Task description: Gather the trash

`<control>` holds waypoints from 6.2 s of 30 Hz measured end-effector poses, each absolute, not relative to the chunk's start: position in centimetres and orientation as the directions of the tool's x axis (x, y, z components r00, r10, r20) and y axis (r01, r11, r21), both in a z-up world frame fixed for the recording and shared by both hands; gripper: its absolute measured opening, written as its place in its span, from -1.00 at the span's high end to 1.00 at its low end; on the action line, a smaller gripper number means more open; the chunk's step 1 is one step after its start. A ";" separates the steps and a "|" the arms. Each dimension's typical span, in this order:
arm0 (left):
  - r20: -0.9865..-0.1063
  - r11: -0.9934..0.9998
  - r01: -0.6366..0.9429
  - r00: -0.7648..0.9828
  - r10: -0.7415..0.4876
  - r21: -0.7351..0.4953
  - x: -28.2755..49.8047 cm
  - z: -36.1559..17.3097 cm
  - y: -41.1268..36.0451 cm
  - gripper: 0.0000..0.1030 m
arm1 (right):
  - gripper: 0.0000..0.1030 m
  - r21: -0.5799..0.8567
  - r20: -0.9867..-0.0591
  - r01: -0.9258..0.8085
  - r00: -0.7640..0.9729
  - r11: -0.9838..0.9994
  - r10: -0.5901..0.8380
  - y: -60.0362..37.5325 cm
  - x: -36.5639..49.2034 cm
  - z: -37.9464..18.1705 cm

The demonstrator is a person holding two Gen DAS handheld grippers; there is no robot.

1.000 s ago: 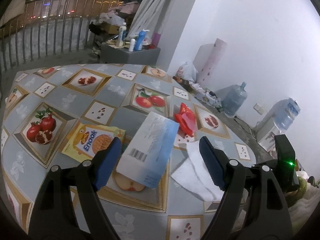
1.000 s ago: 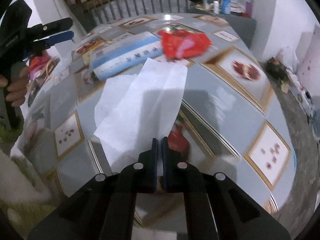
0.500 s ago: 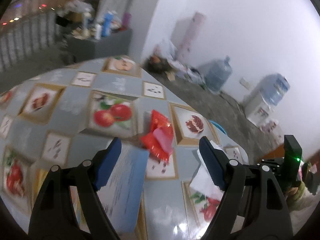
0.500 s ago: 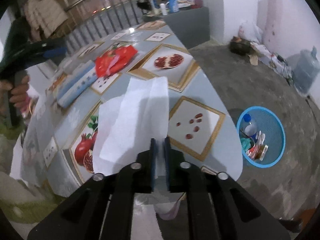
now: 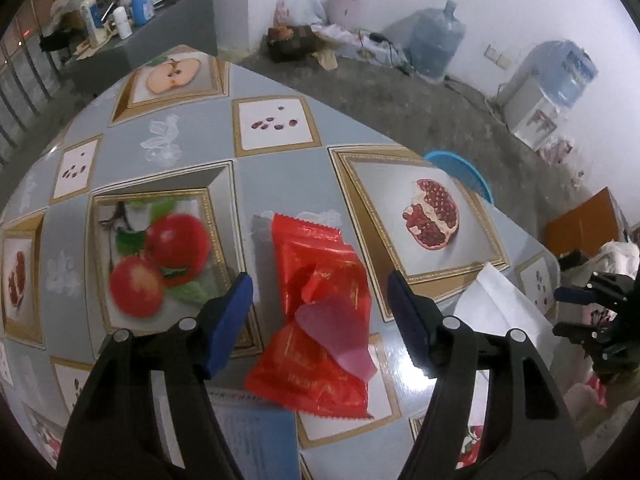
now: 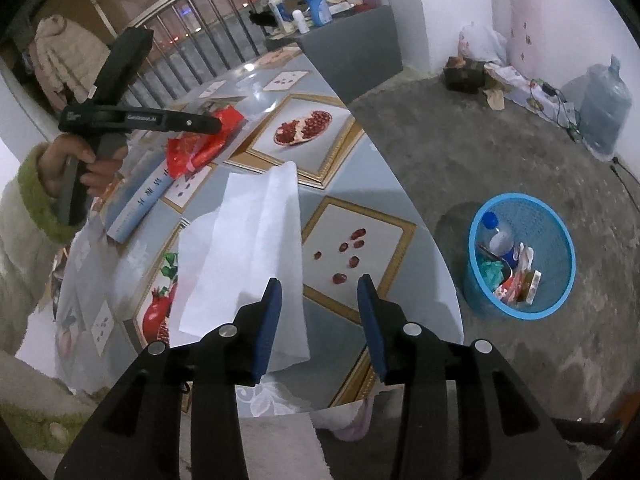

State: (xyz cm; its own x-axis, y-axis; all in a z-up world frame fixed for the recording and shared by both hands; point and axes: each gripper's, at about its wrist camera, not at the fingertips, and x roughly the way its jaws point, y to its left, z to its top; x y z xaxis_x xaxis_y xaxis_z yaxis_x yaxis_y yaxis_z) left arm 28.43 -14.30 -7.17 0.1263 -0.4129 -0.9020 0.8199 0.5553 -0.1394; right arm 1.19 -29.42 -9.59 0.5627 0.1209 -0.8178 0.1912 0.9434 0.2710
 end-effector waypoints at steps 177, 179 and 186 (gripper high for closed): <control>-0.833 0.369 0.869 -0.084 -0.547 -0.330 16.1 -11.1 -49.1 -0.32 | -0.12 0.626 -0.730 0.696 0.682 0.353 -0.051 -62.1 -6.0 -25.2; -0.822 0.366 0.873 -0.065 -0.566 -0.321 16.3 -9.5 -47.8 -0.32 | -0.12 0.645 -0.710 0.691 0.700 0.326 -0.078 -62.8 -7.2 -24.9; -0.786 0.387 0.880 0.025 -0.618 -0.276 18.3 -2.4 -39.9 -0.36 | -0.13 0.719 -0.692 0.694 0.720 0.046 -0.051 -66.3 -10.6 -29.9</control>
State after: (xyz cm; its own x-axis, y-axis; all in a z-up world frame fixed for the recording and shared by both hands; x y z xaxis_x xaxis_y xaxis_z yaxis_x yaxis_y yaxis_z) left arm 18.29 -39.93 -2.42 0.0249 -0.6182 -0.7856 0.8798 0.3867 -0.2764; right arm -10.64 -66.29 -29.89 0.7202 -0.0511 -0.6919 0.6938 0.0464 0.7187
